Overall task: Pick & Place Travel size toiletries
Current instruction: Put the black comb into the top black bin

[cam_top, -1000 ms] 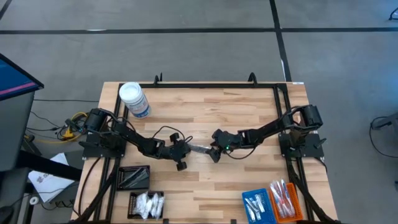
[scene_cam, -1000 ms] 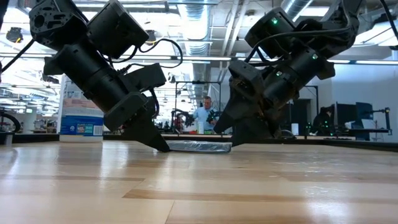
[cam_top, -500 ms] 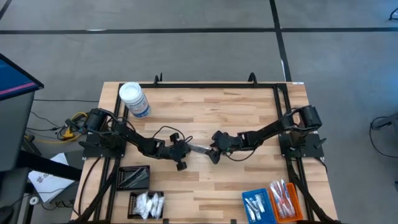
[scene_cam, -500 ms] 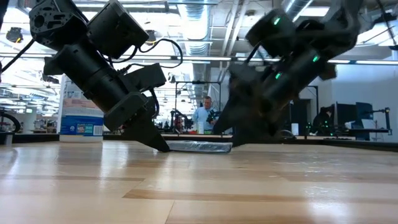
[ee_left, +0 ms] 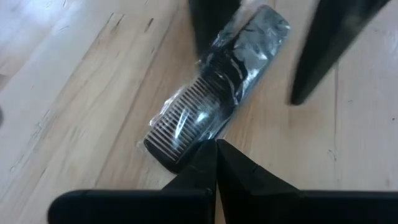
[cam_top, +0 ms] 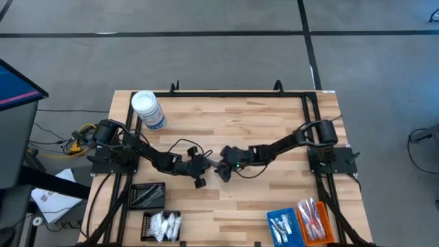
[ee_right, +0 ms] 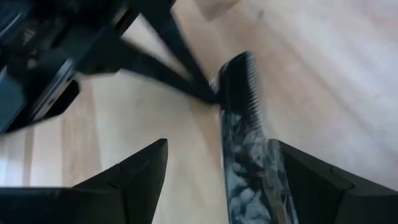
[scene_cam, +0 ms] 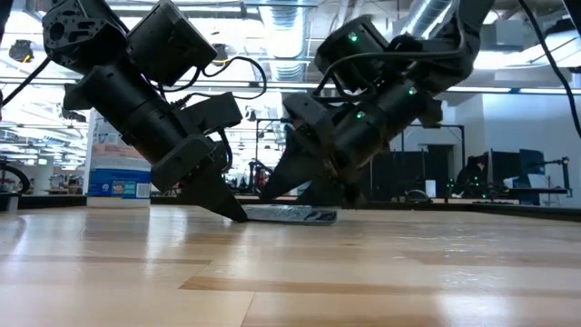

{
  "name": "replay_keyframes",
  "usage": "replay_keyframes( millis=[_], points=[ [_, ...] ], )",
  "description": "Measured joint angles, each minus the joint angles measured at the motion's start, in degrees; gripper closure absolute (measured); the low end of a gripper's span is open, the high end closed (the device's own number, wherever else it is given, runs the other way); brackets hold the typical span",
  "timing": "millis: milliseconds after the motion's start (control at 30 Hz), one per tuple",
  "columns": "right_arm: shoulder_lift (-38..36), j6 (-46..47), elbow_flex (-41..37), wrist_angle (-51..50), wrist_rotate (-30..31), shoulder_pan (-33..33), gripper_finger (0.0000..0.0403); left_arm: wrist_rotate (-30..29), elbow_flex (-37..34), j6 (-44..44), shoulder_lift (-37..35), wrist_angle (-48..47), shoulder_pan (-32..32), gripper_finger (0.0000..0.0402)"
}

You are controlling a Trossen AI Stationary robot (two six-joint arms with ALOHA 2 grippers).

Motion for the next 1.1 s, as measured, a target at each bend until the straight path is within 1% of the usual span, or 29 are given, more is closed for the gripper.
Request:
replay_keyframes(
  millis=[133,367,500,567,633,833,933,967,1100],
  points=[
    [-1.1,-0.14,-0.02,-2.53,-1.13,1.05,0.0133,-0.01,0.0,0.0,0.0,-0.02,0.0,0.0401],
    [-1.17,-1.0,-0.07,-3.36,-1.21,1.43,0.0134,-0.29,0.0,-0.13,0.02,-0.02,-0.02,0.0401],
    [-1.17,-1.61,-0.11,-3.48,-1.18,1.37,0.0154,-0.36,0.0,-0.15,0.02,-0.02,-0.02,0.0401],
    [-1.17,-2.18,-0.1,-3.86,-1.18,1.19,0.0176,-0.42,0.0,-0.13,0.02,-0.02,-0.02,0.0401],
    [-1.17,-2.73,-0.09,-4.49,-1.14,1.01,0.0207,-0.47,-0.02,-0.13,0.02,-0.02,-0.02,0.0401],
    [-1.17,-2.92,-0.17,-5.23,-0.85,0.87,0.0323,-0.79,-0.02,-0.15,0.02,-0.02,-0.02,0.0401],
    [-1.11,-3.59,-0.17,-5.24,-1.58,0.91,0.0382,-1.96,-0.04,-0.16,0.07,-0.06,-0.49,0.0401],
    [-1.15,-3.74,-0.17,-5.33,-1.77,0.9,0.039,-2.8,-0.06,-0.16,0.07,-0.18,-0.81,0.0401],
    [-1.15,-4.69,-0.17,-5.23,-1.86,0.89,0.039,-5.9,-0.2,-0.15,-0.98,-0.63,-2.32,0.0401]
  ],
)
